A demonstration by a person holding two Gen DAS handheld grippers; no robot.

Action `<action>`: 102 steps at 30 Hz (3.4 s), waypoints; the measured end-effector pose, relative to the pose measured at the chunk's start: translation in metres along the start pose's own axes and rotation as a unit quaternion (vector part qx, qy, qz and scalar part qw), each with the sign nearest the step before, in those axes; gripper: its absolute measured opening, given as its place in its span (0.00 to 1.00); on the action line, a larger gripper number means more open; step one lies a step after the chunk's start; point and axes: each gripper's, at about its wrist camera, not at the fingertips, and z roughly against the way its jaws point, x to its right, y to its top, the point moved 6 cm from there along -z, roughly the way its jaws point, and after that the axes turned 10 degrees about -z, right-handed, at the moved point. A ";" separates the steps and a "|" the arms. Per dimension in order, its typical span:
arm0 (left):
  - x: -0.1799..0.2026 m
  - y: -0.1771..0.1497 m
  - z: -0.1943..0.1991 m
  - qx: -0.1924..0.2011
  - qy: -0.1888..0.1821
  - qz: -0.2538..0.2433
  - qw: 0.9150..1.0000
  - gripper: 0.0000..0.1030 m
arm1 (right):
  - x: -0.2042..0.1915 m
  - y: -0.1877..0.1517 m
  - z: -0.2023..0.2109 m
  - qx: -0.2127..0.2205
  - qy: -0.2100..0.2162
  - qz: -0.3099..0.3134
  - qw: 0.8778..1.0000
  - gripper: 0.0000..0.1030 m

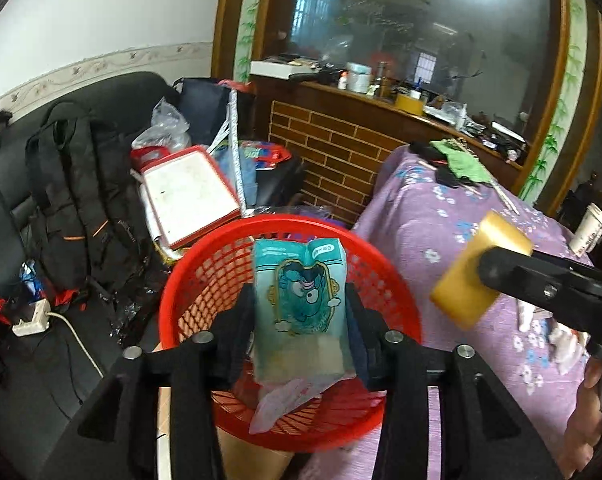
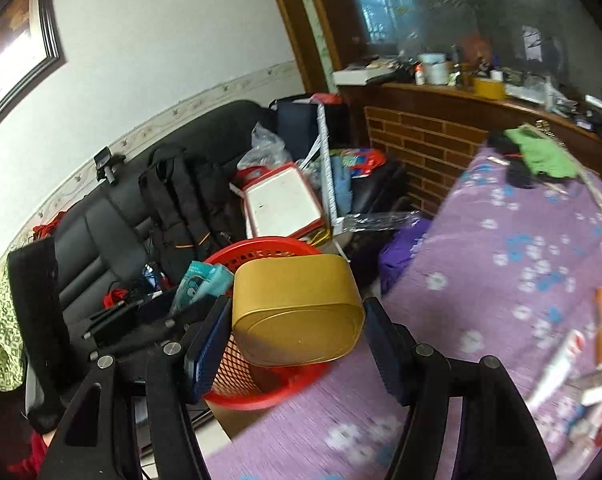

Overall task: Collect trash
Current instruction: 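Swing both tools over the red basket and release the pack and tin, then grasp the clear plastic bag with the left tool while the right tool grasps the white paper bag, then lift the clear plastic bag and white paper bag, holding both above the table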

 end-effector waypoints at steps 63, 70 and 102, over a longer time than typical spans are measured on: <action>0.428 -0.049 -0.065 -0.105 -0.218 -0.267 0.933 0.49 | 0.372 -0.096 0.200 0.104 -0.258 -0.217 0.936 0.15; 0.435 -0.057 -0.056 -0.072 -0.219 -0.282 0.931 0.27 | 0.354 -0.090 0.216 0.142 -0.274 -0.185 0.933 0.15; 0.404 -0.019 -0.021 0.060 -0.214 -0.229 0.948 0.27 | 0.316 -0.083 0.229 0.183 -0.250 -0.137 0.941 0.15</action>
